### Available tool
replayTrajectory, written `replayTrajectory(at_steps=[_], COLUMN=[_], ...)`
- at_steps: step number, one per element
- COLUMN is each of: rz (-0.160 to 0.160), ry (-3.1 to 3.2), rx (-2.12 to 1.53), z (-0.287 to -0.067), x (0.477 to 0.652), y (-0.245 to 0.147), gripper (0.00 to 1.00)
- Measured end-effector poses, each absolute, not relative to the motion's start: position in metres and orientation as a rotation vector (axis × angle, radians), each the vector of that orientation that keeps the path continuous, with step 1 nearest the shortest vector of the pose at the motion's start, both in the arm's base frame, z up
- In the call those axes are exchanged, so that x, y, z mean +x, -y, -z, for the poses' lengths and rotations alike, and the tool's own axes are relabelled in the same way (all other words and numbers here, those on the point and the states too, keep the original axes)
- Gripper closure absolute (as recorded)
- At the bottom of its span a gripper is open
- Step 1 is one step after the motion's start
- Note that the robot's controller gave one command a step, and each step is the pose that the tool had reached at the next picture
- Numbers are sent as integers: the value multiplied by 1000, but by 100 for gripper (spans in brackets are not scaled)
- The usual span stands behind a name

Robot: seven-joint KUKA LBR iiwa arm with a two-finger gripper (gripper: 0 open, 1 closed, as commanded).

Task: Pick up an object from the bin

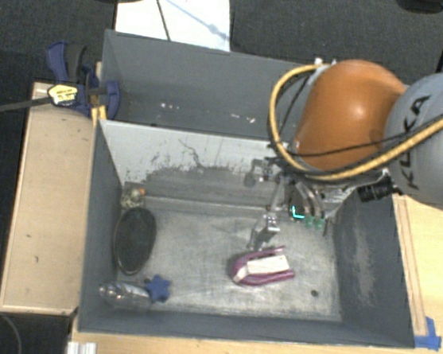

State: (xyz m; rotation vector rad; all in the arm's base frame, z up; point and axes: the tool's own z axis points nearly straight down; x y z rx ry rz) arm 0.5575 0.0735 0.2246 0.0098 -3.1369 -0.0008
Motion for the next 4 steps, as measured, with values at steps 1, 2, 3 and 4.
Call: replayTrajectory(at_steps=[1,2,3,4], rz=[-4,2,1,-2], ry=[3130,3121,3128,3134], rx=[175,316,310,333], z=[-150,-76,-80,-237], x=[518,518,520,514], y=[7,-1,-1,5], gripper=[0,0,100,100])
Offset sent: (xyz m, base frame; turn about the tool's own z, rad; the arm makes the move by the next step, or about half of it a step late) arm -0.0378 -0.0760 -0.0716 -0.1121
